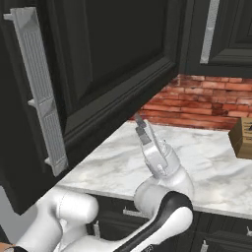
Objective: Pick the tangerine from the counter and place it in the cabinet. Then close the cabinet.
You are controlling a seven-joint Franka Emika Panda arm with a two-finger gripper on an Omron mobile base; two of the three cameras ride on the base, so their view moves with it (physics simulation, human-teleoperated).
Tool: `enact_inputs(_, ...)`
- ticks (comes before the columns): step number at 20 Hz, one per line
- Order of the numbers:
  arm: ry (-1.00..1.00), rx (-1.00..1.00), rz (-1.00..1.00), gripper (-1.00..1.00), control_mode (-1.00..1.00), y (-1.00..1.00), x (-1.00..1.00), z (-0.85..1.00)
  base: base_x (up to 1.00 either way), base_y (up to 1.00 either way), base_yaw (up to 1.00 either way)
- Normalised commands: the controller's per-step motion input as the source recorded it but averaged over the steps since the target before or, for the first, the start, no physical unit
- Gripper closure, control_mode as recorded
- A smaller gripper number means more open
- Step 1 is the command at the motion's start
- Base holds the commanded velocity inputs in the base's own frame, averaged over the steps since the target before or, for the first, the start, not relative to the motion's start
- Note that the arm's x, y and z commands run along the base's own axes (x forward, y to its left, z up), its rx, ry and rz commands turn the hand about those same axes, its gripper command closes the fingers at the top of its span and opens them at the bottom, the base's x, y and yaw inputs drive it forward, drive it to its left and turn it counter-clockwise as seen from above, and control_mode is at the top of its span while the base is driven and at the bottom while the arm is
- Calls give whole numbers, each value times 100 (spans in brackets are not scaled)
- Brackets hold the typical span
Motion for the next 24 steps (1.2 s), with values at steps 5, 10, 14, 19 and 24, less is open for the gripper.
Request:
enact_inputs(5,23,-11,-14,-100,-100,76,0,8,0,0,0)
enact_inputs(10,18,0,-23,-100,-100,52,0,32,0,0,0)
enact_inputs(14,26,0,-26,-100,-100,57,14,24,0,0,0)
enact_inputs(19,53,-1,-27,-100,-100,66,59,1,0,0,0)
enact_inputs(24,59,-1,-25,-100,-100,62,68,7,0,0,0)
